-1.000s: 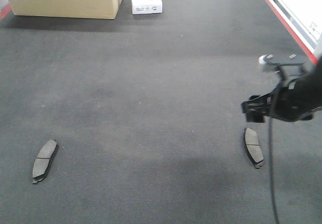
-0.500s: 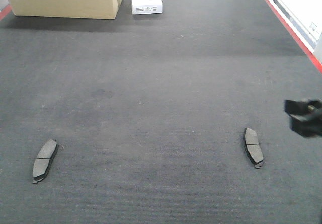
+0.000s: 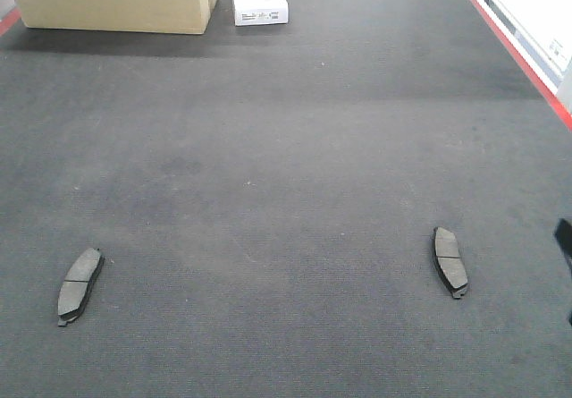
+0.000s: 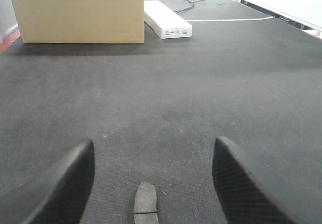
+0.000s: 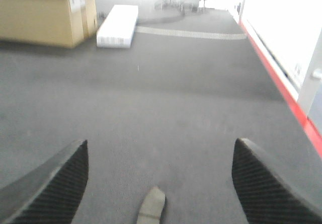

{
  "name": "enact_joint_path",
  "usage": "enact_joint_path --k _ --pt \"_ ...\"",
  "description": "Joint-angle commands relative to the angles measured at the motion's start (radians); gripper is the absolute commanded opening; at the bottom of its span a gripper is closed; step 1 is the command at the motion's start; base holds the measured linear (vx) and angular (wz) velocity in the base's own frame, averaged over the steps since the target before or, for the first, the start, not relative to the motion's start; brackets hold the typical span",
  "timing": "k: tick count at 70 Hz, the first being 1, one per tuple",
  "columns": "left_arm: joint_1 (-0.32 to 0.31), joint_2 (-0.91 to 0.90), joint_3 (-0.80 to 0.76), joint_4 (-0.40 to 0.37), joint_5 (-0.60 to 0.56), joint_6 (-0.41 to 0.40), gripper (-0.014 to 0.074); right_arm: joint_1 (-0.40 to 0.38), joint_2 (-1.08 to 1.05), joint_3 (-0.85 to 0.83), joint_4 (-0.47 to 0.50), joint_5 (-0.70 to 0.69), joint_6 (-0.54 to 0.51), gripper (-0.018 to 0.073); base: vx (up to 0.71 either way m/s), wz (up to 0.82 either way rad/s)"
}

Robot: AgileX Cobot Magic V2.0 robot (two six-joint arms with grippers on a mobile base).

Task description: Move and align brake pads A on conveyor

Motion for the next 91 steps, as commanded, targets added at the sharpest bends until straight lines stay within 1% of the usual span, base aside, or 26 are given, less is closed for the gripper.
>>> enact_joint_path --k 1,13,91 --pt "-0.003 0.008 -0.022 0.005 -0.061 0.0 0.047 -0.007 -0.04 -0.022 0.007 -0.084 -0.012 0.0559 0.0 0.0" --pt "-0.003 0.008 -0.022 0.005 -0.061 0.0 0.047 -0.007 -0.083 -0.015 0.012 -0.061 -0.012 0.0559 0.0 0.0" --pt "-0.003 0.008 -0.022 0.005 -0.061 0.0 0.047 -0.007 -0.083 -0.015 0.012 -0.06 -0.012 0.0559 0.0 0.0"
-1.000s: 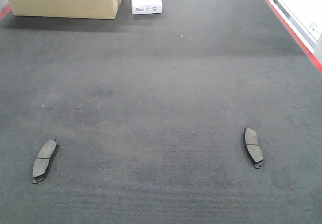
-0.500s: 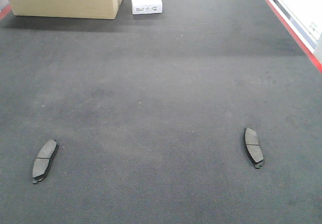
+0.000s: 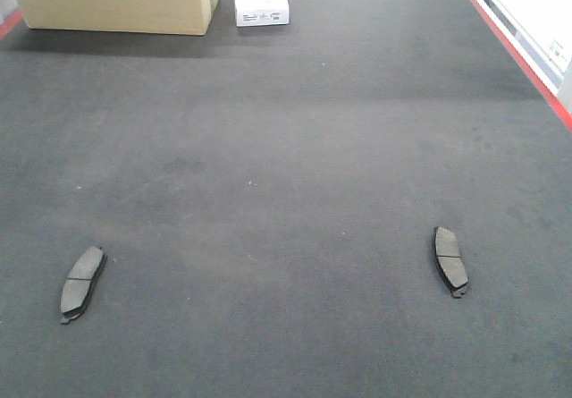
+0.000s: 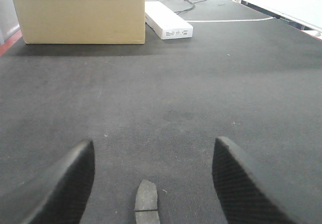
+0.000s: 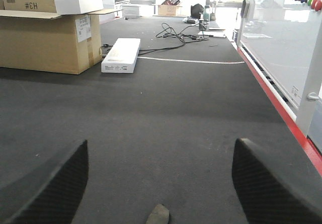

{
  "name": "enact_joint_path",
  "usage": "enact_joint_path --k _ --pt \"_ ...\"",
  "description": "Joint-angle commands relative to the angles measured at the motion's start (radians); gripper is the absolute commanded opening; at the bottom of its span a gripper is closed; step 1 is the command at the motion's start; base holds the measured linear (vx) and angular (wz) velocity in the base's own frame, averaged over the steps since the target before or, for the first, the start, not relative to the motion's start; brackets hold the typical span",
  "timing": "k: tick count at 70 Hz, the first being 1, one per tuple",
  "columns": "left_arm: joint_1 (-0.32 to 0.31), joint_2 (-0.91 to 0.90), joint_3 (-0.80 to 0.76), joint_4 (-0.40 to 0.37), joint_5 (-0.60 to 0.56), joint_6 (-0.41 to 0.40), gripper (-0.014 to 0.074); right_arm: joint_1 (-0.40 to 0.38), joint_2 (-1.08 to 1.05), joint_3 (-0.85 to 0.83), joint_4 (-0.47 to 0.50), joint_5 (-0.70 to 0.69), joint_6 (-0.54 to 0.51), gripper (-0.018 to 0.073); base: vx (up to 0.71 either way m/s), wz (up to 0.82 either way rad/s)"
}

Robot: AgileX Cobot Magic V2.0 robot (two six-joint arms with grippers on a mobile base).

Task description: Move and align brake pads A on conveyor

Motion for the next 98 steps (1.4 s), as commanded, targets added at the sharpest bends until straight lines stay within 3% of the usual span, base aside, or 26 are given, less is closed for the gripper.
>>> enact_joint_path --k 1,98 --pt "-0.003 0.008 -0.022 0.005 -0.061 0.0 0.047 -0.007 0.007 -0.029 -0.001 -0.07 -0.011 0.0559 -0.03 0.04" --pt "-0.003 0.009 -0.022 0.005 -0.06 0.0 0.047 -0.007 0.009 -0.029 -0.001 -0.071 -0.011 0.0559 -0.3 -0.01"
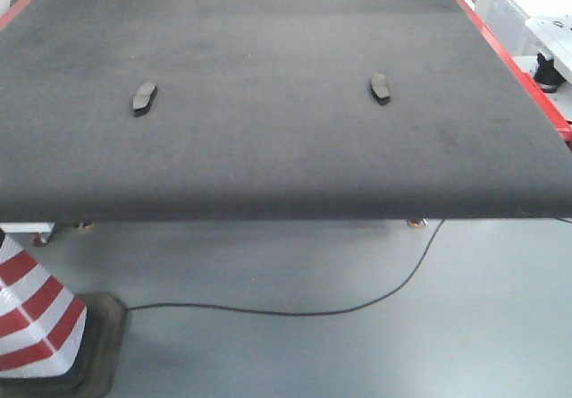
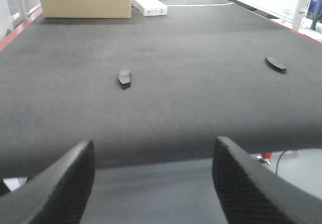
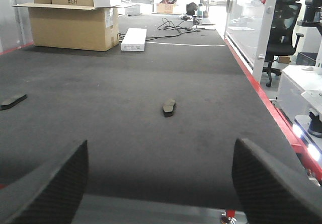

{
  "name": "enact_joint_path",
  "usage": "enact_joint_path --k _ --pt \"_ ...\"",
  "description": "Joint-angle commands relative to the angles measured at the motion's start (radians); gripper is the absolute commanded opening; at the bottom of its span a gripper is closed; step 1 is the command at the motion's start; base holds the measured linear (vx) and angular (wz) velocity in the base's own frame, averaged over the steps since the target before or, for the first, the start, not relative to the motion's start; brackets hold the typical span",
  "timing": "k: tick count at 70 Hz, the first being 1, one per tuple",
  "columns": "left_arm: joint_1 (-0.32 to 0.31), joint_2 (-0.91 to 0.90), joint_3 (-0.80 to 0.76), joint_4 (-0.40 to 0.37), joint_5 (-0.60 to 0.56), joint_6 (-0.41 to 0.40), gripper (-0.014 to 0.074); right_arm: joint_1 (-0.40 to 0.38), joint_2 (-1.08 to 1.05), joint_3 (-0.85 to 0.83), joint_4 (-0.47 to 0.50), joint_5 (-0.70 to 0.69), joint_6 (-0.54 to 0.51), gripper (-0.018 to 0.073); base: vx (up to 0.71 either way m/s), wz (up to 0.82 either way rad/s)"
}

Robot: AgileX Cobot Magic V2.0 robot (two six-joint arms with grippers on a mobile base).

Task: Move and align brake pads A on conveyor
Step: 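Drive backward away from the conveyor belt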

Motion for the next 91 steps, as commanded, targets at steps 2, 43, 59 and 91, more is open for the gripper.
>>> enact_joint_path --k 2,43,59,91 --pt "-0.003 0.009 -0.022 0.003 -0.061 0.0 0.047 -0.007 0.009 -0.029 -0.001 -0.071 -0.01 0.0559 -0.31 -0.01" --pt "-0.002 0.009 -0.022 0.003 -0.061 0.0 0.047 -0.007 0.009 -0.029 -0.001 -0.071 -0.01 0.0559 -0.2 -0.22" --pt "-0.002 0.009 -0.022 0.003 -0.061 0.0 0.047 -0.007 0.009 -0.029 -0.001 -0.071 -0.01 0.0559 -0.11 -0.88" --pt "-0.002 0.009 -0.022 0.003 -0.061 0.0 0.047 -0.007 0.009 -0.029 -0.001 -0.071 -0.01 0.0559 -0.12 -0.89"
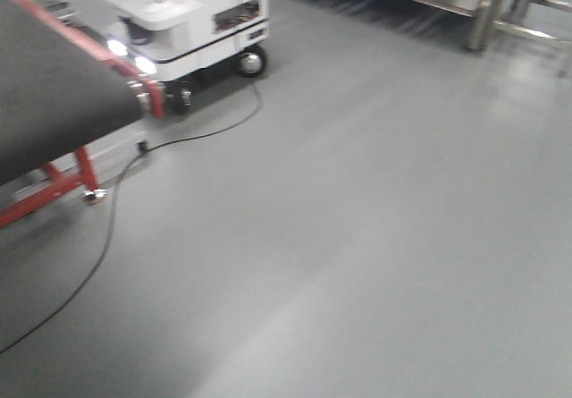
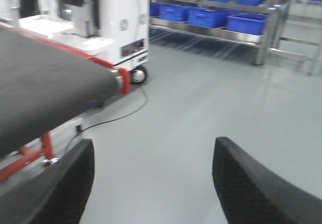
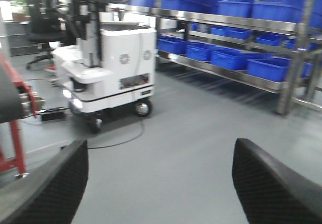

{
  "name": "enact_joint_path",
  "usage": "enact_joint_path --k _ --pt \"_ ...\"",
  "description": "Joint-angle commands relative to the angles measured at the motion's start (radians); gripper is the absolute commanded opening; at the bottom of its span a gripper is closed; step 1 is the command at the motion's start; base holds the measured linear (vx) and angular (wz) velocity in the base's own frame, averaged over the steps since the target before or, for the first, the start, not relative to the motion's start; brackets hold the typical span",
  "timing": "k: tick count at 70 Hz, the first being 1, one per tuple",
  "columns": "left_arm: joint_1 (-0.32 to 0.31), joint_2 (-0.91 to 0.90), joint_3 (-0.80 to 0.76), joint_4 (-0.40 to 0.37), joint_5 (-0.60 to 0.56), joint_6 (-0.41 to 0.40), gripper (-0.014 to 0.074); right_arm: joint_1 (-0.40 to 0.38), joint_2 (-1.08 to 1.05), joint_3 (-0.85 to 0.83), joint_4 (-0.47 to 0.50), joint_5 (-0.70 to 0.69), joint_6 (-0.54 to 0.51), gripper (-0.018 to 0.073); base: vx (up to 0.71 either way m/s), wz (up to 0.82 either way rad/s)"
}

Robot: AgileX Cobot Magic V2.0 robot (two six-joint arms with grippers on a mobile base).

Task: Move and align brake pads A on conveyor
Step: 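Drive backward away from the conveyor belt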

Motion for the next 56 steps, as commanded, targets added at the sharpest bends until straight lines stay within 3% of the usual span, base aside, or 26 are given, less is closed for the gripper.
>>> enact_joint_path --k 1,56 --pt "-0.002 0.009 -0.022 0.002 -0.064 0.0 0.047 -0.007 0.009 -0.029 -0.001 -0.071 -0.01 0.0559 -0.14 -0.68" --pt "-0.002 0.009 -0.022 0.002 -0.064 0.0 0.047 -0.007 0.009 -0.029 -0.001 -0.071 -0.01 0.0559 -0.12 -0.81"
